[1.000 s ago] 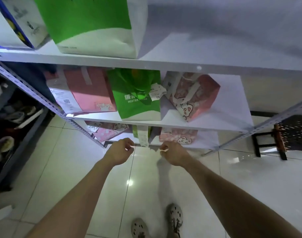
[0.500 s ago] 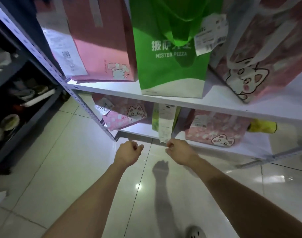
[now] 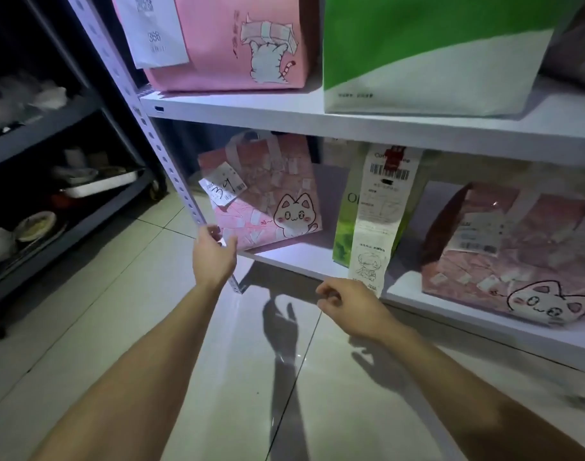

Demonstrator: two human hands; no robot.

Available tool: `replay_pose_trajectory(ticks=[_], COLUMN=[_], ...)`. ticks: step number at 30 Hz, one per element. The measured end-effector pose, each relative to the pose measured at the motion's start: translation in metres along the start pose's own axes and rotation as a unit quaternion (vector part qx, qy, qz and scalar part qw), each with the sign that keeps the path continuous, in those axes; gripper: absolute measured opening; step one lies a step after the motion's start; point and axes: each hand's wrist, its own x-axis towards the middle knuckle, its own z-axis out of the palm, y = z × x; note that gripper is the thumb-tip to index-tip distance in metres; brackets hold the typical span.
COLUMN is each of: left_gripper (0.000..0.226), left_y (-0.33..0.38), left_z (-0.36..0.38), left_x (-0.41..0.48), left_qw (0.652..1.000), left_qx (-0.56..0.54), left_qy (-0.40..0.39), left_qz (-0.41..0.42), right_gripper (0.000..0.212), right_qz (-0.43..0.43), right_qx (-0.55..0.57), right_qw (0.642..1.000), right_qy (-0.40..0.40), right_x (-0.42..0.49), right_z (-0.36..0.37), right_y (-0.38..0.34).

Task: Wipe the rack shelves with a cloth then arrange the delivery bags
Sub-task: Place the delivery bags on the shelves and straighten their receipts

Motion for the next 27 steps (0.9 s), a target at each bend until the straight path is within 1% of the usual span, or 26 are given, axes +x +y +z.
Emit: replay_pose_trajectory(ticks=[2,4,6,8,10,12,14,18,21,24,25,27], left_gripper=[0.063,0.074,0.077,0.068,0.048,0.029,0.023,0.020,0.018,0.012,0.012,0.009], left_y=[-0.006,-0.010,-0.013,-0.016,-0.019,-0.021,-0.024,-0.038,-0.055,-0.074,-0.079,-0.090], left_z=[0.008,0.018,0.027,0.031,0.036,0.042,0.046,0.040,0.024,0.004,-0.003,-0.017], left_x=[0.024,0.042,0.055,0.065,0.071,0.065,0.047,0.010,-0.012,-0.028,-0.032,-0.038], left_qw=[0.999,0.999,0.998,0.997,0.997,0.997,0.997,0.993,0.993,0.991,0.991,0.991], left_qx=[-0.011,-0.030,-0.057,-0.058,-0.040,-0.038,-0.054,-0.091,-0.077,-0.077,-0.076,-0.069], left_qy=[0.027,0.035,0.035,0.043,0.065,0.070,0.060,0.067,0.083,0.088,0.088,0.087], left_qz=[0.013,0.008,-0.009,-0.011,0.004,0.015,0.019,0.020,0.034,0.057,0.064,0.078], right_gripper=[0.022,0.023,0.023,0.022,0.023,0.023,0.023,0.026,0.038,0.052,0.058,0.082], right_qz=[-0.017,-0.021,-0.018,-0.019,-0.035,-0.039,-0.038,-0.037,-0.010,0.010,0.011,0.018], right_qx=[0.017,0.025,0.033,0.019,-0.006,0.018,0.032,0.027,0.066,0.131,0.143,0.154], right_qw=[1.000,0.999,0.999,1.000,0.999,0.999,0.998,0.998,0.994,0.979,0.973,0.961], right_qy=[0.012,0.015,0.022,0.015,0.010,0.032,0.047,0.040,0.084,0.155,0.183,0.229], right_x=[-0.001,-0.007,-0.015,-0.021,-0.020,-0.019,-0.018,-0.018,-0.009,0.000,0.003,0.009], right_z=[0.016,0.033,0.050,0.063,0.069,0.068,0.069,0.070,0.070,0.073,0.074,0.076], right_y=[0.019,0.036,0.052,0.060,0.063,0.056,0.047,0.035,0.023,0.008,0.005,0.001])
